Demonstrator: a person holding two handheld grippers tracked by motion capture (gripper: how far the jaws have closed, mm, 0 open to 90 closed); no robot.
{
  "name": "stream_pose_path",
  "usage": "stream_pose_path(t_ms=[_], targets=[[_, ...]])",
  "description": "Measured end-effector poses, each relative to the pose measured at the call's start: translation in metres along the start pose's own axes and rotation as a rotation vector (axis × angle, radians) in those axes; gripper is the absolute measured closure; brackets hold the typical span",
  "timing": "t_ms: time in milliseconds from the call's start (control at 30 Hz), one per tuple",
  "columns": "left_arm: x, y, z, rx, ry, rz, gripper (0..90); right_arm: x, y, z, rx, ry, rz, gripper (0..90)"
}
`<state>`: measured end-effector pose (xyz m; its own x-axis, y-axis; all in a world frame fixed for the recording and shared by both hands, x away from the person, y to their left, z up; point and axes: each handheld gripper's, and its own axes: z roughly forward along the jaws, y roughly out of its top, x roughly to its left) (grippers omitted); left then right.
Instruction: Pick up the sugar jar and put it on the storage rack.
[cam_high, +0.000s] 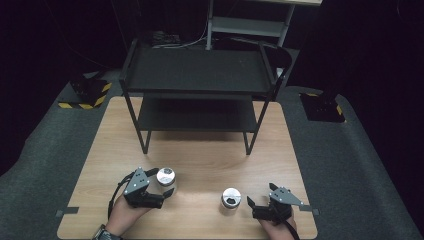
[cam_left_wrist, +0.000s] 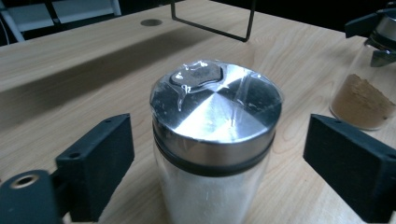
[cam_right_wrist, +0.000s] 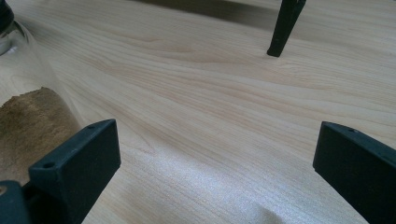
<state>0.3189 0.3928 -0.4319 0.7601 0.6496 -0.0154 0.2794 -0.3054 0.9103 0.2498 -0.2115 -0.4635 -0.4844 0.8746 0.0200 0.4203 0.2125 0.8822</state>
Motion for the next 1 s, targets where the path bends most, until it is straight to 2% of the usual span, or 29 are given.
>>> stream_pose_path(t_ms=[200,467,1000], targets=[[0.002,-0.005,0.005,-0.021,-0.012,0.006,18.8,-0.001,0.000,0.000,-0.002,0.002,0.006,0.2],[0.001,-0.010,0.007,-0.043,0.003,0.000,28.1,-0.002,-0.001,0.000,-0.004,0.004,0.009,0.2],[-0.002,-0.014,0.007,-0.060,0.017,0.013,31.3,-0.001,0.002,0.001,0.009,0.006,0.001,0.2]])
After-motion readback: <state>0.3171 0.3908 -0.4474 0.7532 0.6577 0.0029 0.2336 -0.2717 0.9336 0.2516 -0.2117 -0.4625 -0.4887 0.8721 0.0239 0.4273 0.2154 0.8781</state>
